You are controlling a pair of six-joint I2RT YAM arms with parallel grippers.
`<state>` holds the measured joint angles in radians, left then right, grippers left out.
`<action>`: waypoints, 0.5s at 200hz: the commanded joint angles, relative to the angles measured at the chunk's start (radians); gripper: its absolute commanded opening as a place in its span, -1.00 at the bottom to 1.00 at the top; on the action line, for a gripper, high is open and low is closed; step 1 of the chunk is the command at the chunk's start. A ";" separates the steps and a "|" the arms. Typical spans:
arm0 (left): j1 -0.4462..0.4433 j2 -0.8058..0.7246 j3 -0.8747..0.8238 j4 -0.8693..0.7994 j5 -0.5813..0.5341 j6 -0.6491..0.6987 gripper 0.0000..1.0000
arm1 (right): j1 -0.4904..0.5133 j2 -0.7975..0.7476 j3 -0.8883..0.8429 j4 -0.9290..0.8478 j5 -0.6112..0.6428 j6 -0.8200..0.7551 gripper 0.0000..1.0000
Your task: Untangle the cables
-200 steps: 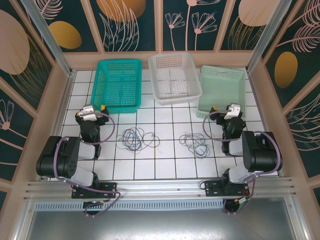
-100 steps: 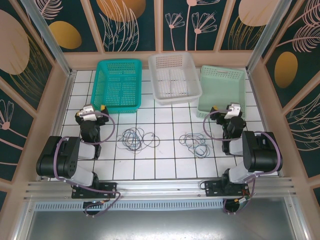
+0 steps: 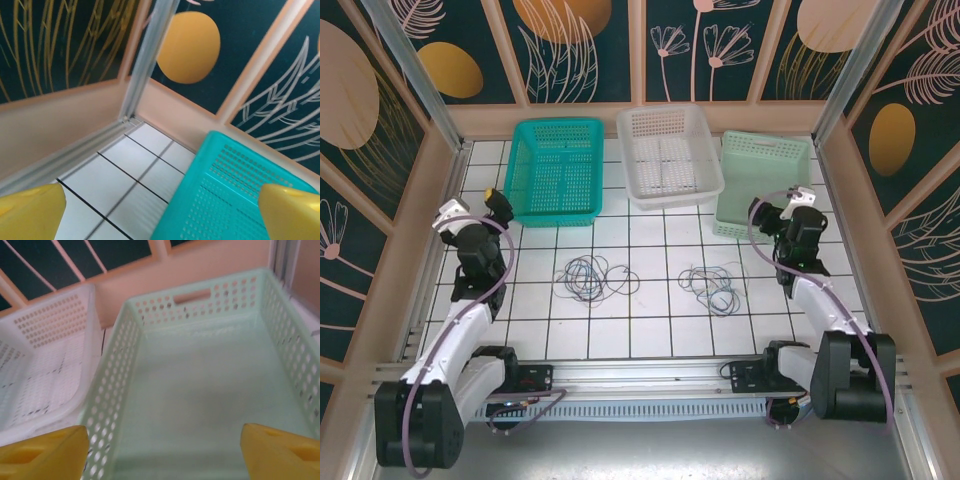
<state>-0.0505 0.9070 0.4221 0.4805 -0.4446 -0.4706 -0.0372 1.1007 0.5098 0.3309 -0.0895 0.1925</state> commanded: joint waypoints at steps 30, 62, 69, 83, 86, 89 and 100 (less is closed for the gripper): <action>-0.168 0.024 0.094 -0.155 0.236 0.012 0.97 | 0.138 -0.050 0.170 -0.553 -0.164 0.084 0.40; -0.387 0.145 0.182 -0.139 0.344 0.102 0.97 | 0.275 -0.074 0.162 -0.662 -0.159 0.121 0.36; -0.435 0.177 0.207 -0.138 0.368 0.128 0.97 | 0.282 -0.068 0.159 -0.687 -0.159 0.130 0.34; -0.513 0.239 0.244 -0.132 0.445 0.163 0.97 | 0.286 -0.057 0.149 -0.729 -0.152 0.152 0.30; -0.526 0.253 0.253 -0.132 0.468 0.164 0.96 | 0.287 -0.056 0.146 -0.735 -0.153 0.157 0.30; -0.537 0.265 0.261 -0.132 0.492 0.161 0.96 | 0.286 -0.057 0.143 -0.740 -0.152 0.163 0.30; -0.568 0.313 0.282 -0.125 0.577 0.131 0.94 | 0.287 -0.062 0.131 -0.740 -0.156 0.191 0.31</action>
<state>-0.5560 1.1431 0.6491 0.3481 -0.0673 -0.3744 0.2440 1.0389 0.6563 -0.3038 -0.2363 0.3122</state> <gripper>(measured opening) 0.980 0.654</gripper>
